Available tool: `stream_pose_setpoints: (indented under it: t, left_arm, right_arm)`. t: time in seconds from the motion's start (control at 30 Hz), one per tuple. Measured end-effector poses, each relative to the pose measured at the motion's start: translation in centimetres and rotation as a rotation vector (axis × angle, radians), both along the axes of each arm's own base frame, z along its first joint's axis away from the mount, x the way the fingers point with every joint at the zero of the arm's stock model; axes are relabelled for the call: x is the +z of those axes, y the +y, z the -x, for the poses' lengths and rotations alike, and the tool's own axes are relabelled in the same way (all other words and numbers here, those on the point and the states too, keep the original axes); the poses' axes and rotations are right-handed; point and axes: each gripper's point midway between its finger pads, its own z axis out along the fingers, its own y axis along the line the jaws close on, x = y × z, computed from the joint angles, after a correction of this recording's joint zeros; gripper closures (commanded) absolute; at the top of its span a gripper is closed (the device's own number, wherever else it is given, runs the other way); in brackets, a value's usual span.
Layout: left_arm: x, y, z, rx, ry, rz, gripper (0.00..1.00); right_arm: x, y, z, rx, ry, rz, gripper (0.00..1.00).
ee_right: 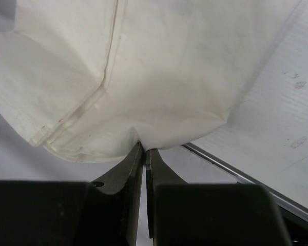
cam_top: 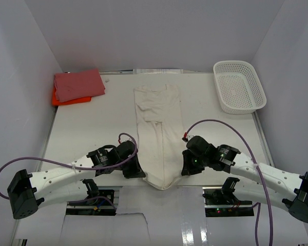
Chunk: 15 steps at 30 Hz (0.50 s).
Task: Fold and stack the t-shirts
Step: Grab the bottom of the folded rectangular tshirt with both arms, then fold the folded rectangular tshirt in 1/3 of the way
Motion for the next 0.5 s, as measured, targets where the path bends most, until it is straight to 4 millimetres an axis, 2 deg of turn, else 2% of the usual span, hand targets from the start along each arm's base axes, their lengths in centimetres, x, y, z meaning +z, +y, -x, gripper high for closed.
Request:
stream_pose_setpoints:
  t: [0.13, 0.23, 0.5]
  left_arm:
    - [2.3, -1.0, -1.8, 0.027, -0.059, 0.016, 1.00]
    - [3.2, -1.4, -3.0, 0.042, -0.089, 0.008, 1.00]
    - [2.0, -0.5, -5.5, 0.101, -0.088, -0.064, 1.00]
  right_arm:
    - [0.7, 0.1, -1.4, -0.018, -0.051, 0.010, 0.92]
    - [1.2, 0.1, -2.6, -0.034, -0.084, 0.010, 0.92]
    - [1.0, -1.3, -6.4, -0.094, -0.097, 0.012, 0.92]
